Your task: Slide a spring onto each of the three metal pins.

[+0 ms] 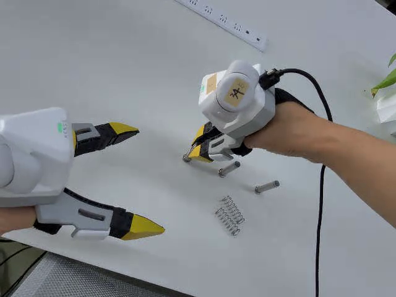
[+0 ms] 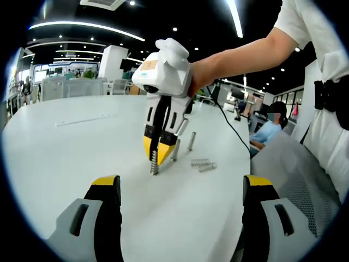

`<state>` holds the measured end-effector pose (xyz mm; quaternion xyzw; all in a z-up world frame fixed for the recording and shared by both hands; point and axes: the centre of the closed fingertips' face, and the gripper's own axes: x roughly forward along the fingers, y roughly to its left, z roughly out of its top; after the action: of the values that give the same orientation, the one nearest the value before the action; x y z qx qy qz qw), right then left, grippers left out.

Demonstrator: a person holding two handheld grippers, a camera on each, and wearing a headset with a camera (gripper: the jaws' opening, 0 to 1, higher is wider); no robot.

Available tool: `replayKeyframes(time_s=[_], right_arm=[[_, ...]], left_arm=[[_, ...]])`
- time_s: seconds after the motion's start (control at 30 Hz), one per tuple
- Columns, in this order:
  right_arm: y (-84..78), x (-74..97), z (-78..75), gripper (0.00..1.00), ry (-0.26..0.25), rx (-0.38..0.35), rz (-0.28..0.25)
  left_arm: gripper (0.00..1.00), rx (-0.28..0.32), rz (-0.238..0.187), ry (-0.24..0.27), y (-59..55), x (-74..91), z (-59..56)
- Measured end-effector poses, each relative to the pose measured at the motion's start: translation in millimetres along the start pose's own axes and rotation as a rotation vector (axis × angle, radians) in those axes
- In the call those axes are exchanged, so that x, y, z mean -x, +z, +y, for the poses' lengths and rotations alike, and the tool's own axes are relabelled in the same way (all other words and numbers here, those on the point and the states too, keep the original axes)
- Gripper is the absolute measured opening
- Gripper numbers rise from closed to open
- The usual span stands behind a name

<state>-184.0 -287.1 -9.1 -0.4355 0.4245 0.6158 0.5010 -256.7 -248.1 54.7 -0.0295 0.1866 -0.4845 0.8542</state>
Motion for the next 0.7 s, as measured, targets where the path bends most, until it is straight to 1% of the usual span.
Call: replayKeyframes(time_s=[0.23, 0.5, 0.7], right_arm=[[0.2, -3.0, 0.9, 0.07, -0.002, -0.005, -0.008], [2.5, -1.0, 3.9, 0.08, -0.002, -0.016, -0.019], [4.0, -1.4, 2.4, 0.09, -0.008, -0.022, -0.03]], left_arm=[[0.92, 0.0, 0.003, 0.001, -1.1, 0.8, 0.1], [0.91, -0.002, 0.008, 0.002, -1.8, 1.2, 0.3], [0.91, -0.008, 0.013, 0.003, -0.6, 2.0, -0.3]])
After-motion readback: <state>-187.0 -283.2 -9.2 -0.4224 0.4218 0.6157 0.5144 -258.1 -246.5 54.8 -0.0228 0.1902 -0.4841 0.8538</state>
